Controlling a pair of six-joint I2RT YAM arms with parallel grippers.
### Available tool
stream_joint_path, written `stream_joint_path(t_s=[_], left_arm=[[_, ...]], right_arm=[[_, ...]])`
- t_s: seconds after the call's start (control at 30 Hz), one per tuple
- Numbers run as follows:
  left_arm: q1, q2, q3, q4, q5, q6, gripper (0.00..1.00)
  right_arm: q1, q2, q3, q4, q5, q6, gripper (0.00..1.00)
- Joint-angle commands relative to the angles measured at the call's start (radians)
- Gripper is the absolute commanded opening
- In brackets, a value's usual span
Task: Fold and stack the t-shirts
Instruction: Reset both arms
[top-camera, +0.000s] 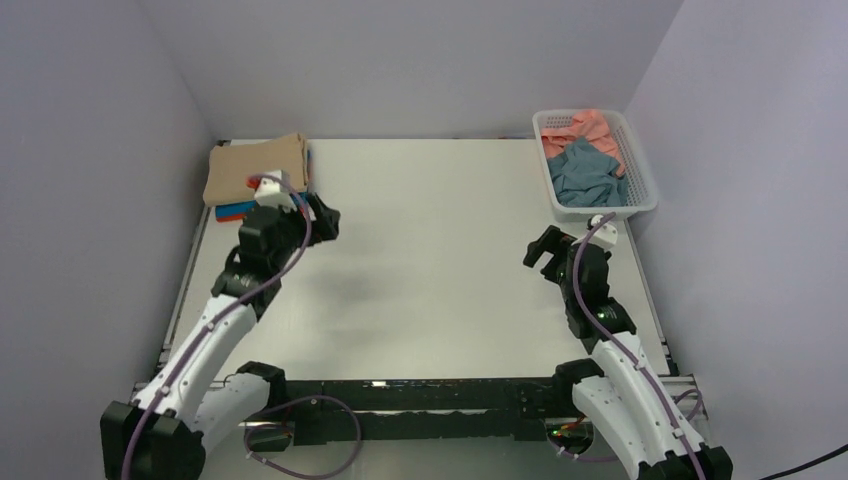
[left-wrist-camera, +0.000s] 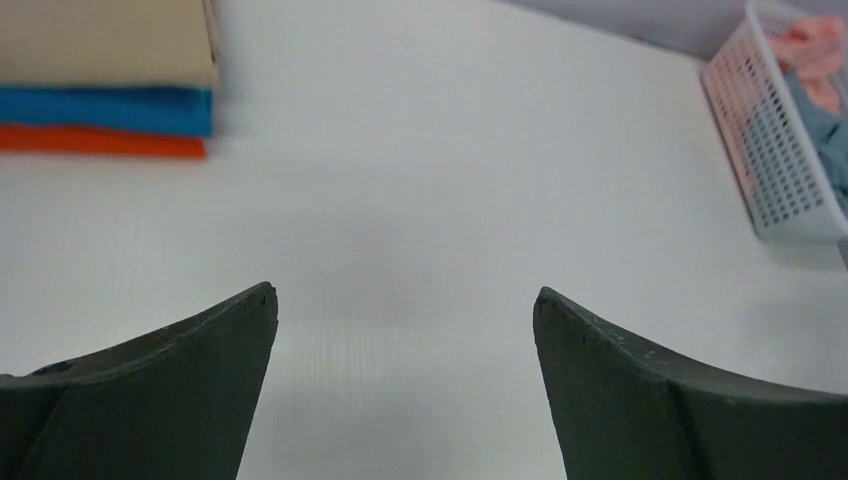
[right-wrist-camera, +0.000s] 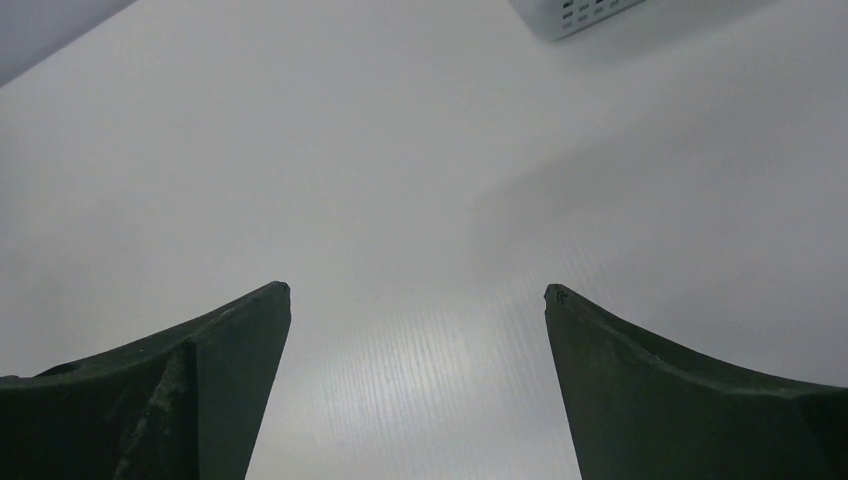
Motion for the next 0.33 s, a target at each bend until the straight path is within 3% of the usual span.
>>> stream_joint_path(t_s=[0.0, 0.13, 0.3], left_arm=[[-0.070, -0.138, -0.159, 0.014, -0.063, -0.077, 0.99], [-0.086, -0.239, -0.160, -0.114, -0.165, -0.077, 0.99], [-0.086, -0.293, -0.168, -0.127, -0.178, -0.061, 0.99]], right_arm=[[-0.004, -0.038, -0.022, 0.034, 0.035, 0.011, 1.00], [-0.002, -0.037, -0.028, 0.038, 0.056, 0.014, 1.00], [-0.003, -0.007, -0.012, 0.019, 0.069, 0.018, 1.00]])
